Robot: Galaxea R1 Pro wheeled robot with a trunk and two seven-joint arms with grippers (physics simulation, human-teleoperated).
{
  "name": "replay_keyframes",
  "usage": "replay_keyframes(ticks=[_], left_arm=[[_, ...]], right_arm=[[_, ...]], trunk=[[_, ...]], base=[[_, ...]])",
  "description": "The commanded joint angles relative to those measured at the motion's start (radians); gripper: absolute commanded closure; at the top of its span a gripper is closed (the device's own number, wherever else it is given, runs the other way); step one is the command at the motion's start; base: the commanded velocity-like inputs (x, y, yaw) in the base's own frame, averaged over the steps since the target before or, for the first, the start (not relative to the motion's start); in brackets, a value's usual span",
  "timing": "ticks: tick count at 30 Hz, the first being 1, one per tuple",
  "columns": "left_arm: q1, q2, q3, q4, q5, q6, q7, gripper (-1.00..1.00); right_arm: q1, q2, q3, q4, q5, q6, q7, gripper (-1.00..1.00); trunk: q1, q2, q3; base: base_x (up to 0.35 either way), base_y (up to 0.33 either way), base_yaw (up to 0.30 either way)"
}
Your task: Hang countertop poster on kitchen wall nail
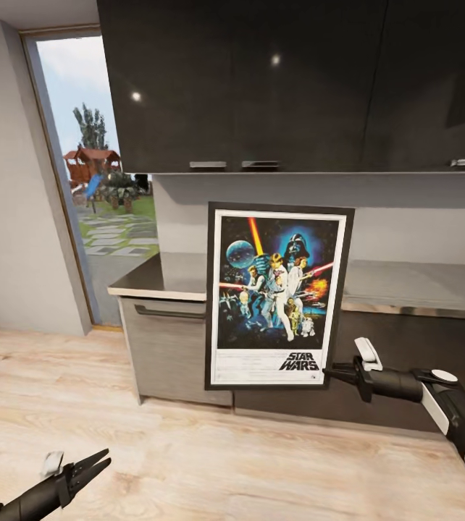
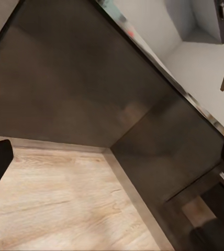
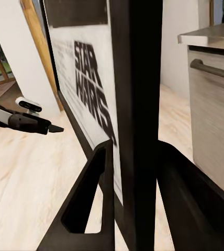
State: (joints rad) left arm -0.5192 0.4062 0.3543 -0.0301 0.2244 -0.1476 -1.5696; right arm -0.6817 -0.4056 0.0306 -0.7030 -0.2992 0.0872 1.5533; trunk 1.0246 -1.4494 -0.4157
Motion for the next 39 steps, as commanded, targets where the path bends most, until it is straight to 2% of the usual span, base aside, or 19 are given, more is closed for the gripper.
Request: replay_keyframes(ticks=[1,6,21,24,25,26,28,30,31,36,39], left_arm=[[-0.001,0.0,-0.002,0.001,0.004,-0.01,-0.001,-1.0],[-0.001,0.0,-0.002,0.001,0.004,-0.01,-0.001,-1.0],[-0.001,0.001,-0.002,0.001,0.004,-0.01,-0.001,-1.0],[-0.001,0.013,-0.002,0.001,0.004,-0.01,-0.001,-1.0],[0.013,0.044,-0.002,0.003,0.009,-0.01,-0.001,-1.0],[0.02,0.052,-0.002,0.003,0.017,-0.008,-0.001,-1.0],[0.024,0.056,-0.002,0.004,0.031,-0.006,-0.001,-1.0],[0.031,0.061,-0.002,0.004,0.067,-0.004,-0.001,-1.0],[0.033,0.062,-0.002,0.004,0.074,-0.004,-0.001,-1.0],[0.091,0.065,-0.002,0.004,0.103,-0.003,-0.001,-1.0],[0.118,0.062,-0.002,0.004,0.135,-0.003,-0.001,-1.0]], right_arm=[[-0.001,-0.001,0.003,0.0,-0.006,0.013,0.005,1.0],[-0.001,-0.001,0.003,0.0,-0.006,0.012,0.005,1.0],[-0.001,-0.001,0.005,-0.001,-0.006,0.018,0.005,1.0],[-0.001,-0.001,0.003,-0.001,-0.006,0.018,0.005,1.0],[-0.001,-0.002,0.002,-0.001,-0.005,0.018,0.005,1.0],[-0.001,-0.002,0.002,-0.001,-0.005,0.018,0.005,1.0],[-0.001,-0.002,0.002,-0.001,-0.004,0.018,0.005,1.0],[-0.001,-0.002,0.001,0.0,-0.003,0.017,0.004,1.0],[-0.001,-0.002,0.001,0.0,-0.002,0.017,0.004,1.0],[-0.001,-0.004,-0.001,0.002,-0.002,0.017,0.001,1.0],[-0.001,-0.005,-0.002,0.002,-0.002,0.017,0.001,1.0]], trunk=[[0.0,-0.001,-0.001],[0.0,-0.001,-0.001],[-0.057,0.104,0.024],[-0.069,0.125,0.028],[-0.072,0.132,0.03],[-0.076,0.139,0.031],[-0.084,0.153,0.034],[-0.092,0.167,0.037],[-0.095,0.174,0.039],[-0.115,0.209,0.046],[-0.126,0.23,0.051]], base=[[0.128,0.059,0.005],[0.04,0.023,0.002],[0.0,0.0,0.0],[0.0,0.0,0.0],[0.0,0.0,0.0],[0.0,0.0,0.0],[0.0,0.0,0.0],[0.0,0.0,0.0],[0.0,0.0,0.0],[0.0,0.0,0.0],[0.0,0.0,0.0]])
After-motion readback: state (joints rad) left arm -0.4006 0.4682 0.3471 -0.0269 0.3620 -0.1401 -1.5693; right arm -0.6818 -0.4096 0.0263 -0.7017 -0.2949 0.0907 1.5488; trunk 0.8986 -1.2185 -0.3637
